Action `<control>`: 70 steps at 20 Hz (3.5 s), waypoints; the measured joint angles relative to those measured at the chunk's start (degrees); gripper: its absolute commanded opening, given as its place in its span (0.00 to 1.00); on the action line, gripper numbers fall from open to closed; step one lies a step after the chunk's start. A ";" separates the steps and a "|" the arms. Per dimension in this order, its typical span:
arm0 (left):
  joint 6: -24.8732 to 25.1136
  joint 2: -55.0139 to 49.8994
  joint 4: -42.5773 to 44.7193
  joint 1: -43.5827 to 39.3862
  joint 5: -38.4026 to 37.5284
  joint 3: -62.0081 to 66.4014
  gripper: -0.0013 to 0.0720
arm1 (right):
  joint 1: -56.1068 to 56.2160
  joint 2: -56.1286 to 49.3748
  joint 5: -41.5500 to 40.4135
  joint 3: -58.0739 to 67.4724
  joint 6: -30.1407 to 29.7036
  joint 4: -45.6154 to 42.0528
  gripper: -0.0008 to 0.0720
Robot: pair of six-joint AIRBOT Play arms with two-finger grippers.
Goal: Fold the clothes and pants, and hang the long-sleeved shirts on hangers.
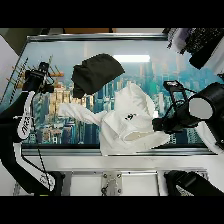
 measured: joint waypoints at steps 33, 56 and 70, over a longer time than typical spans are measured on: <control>69.94 32.15 -63.30 -3.39 -46.97 -9.31 0.04 | 0.00 0.00 -0.17 0.00 0.00 0.02 0.04; 75.69 48.28 -66.62 -13.62 -46.18 -39.50 0.03 | -2.40 -0.11 -0.37 1.84 -0.92 -0.68 0.04; 72.83 42.80 -65.35 -15.17 -39.26 -40.19 0.03 | -2.49 1.60 -0.37 1.90 -0.90 -0.66 0.04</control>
